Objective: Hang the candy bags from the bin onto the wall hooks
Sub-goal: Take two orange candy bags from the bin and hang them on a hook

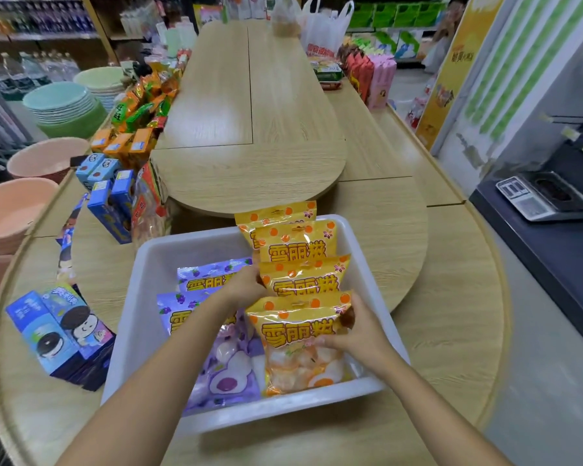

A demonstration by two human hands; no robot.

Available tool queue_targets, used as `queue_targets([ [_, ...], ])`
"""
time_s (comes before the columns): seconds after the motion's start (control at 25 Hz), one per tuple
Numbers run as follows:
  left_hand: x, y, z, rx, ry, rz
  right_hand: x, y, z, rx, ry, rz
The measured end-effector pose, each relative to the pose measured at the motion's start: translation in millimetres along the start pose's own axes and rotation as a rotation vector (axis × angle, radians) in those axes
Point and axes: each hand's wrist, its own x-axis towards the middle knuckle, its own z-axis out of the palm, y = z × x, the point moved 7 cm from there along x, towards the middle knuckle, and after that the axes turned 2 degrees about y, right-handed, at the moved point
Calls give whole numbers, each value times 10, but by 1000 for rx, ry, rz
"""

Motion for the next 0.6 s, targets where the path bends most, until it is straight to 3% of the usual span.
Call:
queue_targets([
  [0.08,2,38,53,52,-1,64,-4,0,-15,12,17,-2],
  [0.2,-38,7,86,-76,-17,63,1,-7,-101,57,79,-22],
  [0.36,-162,18,11,-474,69,80,-6,-74,-138,115,48,-56],
  [0.48,-289,140,-152,-681,154,228,-22,-238,-174,178,50,-113],
  [0.6,-443,237,-383,-676,297,359,-84,-500,-257,256,92,-185],
])
